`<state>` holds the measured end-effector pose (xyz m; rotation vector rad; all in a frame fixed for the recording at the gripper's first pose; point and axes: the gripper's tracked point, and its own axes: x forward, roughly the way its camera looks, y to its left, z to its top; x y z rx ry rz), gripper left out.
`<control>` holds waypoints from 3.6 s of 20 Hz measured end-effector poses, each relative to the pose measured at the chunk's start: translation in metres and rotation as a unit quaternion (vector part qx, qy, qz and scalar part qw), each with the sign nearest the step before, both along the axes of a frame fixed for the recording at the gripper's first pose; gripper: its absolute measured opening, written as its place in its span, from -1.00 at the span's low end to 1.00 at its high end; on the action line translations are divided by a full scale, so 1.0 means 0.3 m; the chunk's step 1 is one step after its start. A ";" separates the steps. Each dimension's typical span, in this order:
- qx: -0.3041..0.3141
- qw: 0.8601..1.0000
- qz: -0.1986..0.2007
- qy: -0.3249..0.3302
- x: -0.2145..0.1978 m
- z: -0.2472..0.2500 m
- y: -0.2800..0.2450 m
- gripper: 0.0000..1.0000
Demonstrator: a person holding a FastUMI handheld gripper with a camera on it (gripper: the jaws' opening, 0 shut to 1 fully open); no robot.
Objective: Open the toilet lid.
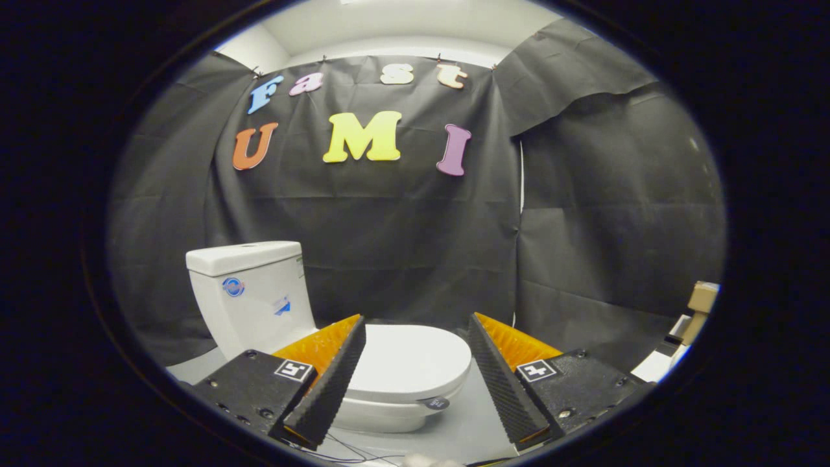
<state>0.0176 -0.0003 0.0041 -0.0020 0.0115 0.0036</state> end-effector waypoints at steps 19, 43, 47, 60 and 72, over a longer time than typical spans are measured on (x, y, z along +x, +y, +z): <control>0.165 0.973 0.020 0.160 0.370 -0.452 -0.267 0.98; 0.482 0.808 0.048 0.336 0.418 -0.929 -0.186 0.37; 0.509 0.789 0.055 0.341 0.429 -0.936 -0.154 -0.02; 0.588 0.731 0.055 0.340 0.434 -0.906 -0.151 -0.81; 0.579 0.735 0.057 0.349 0.435 -0.884 -0.148 -0.88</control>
